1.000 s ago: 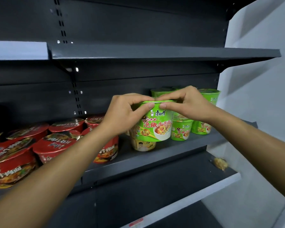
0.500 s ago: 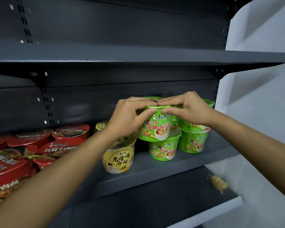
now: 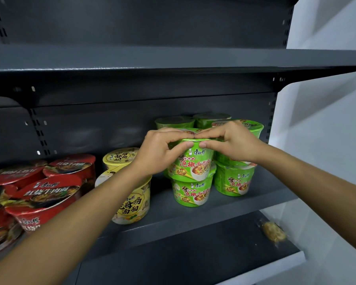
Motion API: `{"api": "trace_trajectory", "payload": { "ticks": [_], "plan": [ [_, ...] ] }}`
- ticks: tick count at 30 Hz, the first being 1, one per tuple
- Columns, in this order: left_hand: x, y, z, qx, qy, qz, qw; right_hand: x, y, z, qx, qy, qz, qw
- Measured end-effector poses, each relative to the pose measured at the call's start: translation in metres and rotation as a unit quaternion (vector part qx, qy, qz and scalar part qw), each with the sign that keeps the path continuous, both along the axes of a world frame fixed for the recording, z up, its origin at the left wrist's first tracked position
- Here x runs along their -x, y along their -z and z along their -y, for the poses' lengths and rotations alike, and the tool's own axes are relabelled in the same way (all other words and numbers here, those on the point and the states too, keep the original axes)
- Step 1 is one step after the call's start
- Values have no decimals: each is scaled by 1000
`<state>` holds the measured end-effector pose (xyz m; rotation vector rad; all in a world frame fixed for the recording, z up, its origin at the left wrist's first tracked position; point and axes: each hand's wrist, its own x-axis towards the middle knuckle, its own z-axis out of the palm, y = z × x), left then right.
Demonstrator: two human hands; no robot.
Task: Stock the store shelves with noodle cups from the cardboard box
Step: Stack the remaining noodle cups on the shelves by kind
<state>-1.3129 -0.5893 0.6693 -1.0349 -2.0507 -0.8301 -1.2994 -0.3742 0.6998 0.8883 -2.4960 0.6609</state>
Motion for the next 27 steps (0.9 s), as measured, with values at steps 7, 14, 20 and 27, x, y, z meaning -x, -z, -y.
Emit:
{"api": "trace_trajectory", "payload": {
  "ticks": [7, 14, 20, 27],
  "plan": [
    [7, 0, -3, 1, -11, 3, 1000, 10, 2, -2, -3, 11, -14, 1000],
    [14, 4, -7, -2, -24, 4, 1000, 17, 4, -4, 12, 13, -15, 1000],
    [18, 7, -11, -9, -32, -9, 999, 19, 7, -6, 19, 5, -17, 1000],
    [22, 11, -15, -21, -37, -16, 999, 22, 8, -8, 30, 15, -20, 999]
  ]
}}
